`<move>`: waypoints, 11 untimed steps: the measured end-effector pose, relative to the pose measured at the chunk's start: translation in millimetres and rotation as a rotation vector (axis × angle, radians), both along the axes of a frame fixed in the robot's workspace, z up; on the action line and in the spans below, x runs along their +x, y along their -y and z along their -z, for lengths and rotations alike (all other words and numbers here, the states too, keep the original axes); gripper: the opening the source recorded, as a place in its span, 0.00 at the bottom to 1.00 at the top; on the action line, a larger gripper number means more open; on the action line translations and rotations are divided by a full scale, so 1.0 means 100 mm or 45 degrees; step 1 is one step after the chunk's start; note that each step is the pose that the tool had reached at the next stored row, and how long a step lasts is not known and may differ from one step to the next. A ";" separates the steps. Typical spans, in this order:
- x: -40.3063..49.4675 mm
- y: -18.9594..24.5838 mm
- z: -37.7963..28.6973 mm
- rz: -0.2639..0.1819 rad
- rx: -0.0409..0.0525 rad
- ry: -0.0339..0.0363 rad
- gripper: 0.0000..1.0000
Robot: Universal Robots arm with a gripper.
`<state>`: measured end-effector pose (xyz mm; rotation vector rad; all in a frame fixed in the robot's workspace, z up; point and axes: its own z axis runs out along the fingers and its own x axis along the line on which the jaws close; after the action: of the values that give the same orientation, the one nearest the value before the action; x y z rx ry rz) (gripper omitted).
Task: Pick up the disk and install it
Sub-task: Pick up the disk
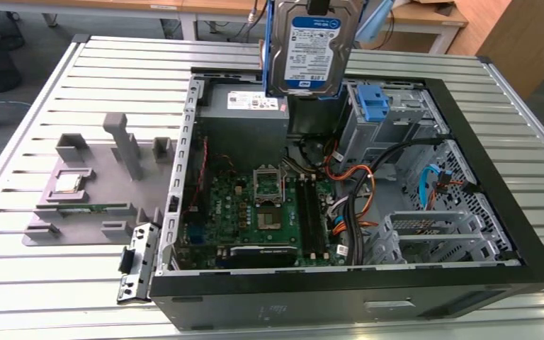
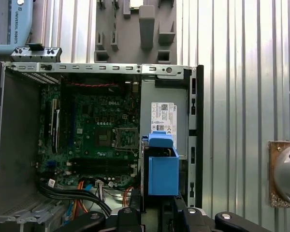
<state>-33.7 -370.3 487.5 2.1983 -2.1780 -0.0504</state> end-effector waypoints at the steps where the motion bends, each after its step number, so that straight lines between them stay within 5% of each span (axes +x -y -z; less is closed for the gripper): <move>1: 0.000 0.009 0.000 0.000 0.000 -0.0001 0.35; 11: 0.000 0.189 0.001 0.000 0.005 0.0000 0.35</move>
<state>-33.8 -389.1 487.4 2.2002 -2.1799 -0.0545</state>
